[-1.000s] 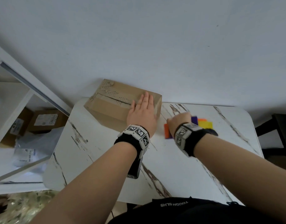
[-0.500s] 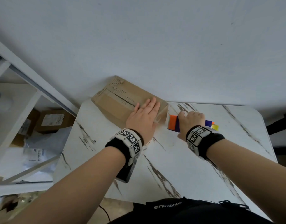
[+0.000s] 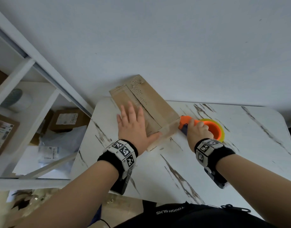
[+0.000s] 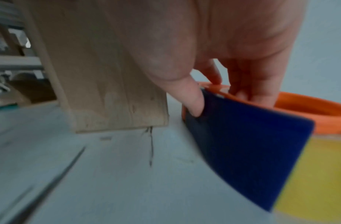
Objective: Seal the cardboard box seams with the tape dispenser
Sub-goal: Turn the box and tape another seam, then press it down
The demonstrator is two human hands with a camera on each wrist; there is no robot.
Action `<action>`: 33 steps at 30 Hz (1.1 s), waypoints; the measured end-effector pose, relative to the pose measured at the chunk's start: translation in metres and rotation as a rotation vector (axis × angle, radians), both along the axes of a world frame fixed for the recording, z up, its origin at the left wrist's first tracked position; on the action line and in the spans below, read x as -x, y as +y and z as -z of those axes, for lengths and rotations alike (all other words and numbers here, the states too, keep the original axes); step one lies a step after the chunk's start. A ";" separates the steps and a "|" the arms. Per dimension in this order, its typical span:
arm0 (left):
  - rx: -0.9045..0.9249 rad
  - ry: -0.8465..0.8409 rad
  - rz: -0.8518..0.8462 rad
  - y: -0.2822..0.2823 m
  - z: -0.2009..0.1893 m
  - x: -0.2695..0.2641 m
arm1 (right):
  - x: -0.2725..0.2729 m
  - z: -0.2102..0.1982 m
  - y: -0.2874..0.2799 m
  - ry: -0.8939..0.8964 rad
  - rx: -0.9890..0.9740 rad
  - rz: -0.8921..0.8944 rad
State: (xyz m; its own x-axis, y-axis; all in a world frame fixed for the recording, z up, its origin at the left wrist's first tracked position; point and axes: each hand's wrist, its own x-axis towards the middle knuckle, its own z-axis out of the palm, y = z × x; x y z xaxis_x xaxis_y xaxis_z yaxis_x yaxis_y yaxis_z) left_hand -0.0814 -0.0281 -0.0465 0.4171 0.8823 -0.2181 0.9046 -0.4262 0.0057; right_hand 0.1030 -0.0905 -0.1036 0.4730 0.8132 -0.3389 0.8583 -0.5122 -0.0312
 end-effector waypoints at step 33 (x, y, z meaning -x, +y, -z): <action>0.149 -0.221 0.093 0.008 0.004 0.040 | 0.064 -0.063 0.024 0.096 -0.164 -0.578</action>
State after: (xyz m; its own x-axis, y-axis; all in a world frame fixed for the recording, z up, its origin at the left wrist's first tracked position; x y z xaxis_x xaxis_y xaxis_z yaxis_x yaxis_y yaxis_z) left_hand -0.1212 -0.0205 -0.0506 0.5469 0.8029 -0.2374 0.8314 -0.4873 0.2671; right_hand 0.0389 -0.0662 -0.0409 -0.0871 0.9745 -0.2068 0.9854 0.0538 -0.1616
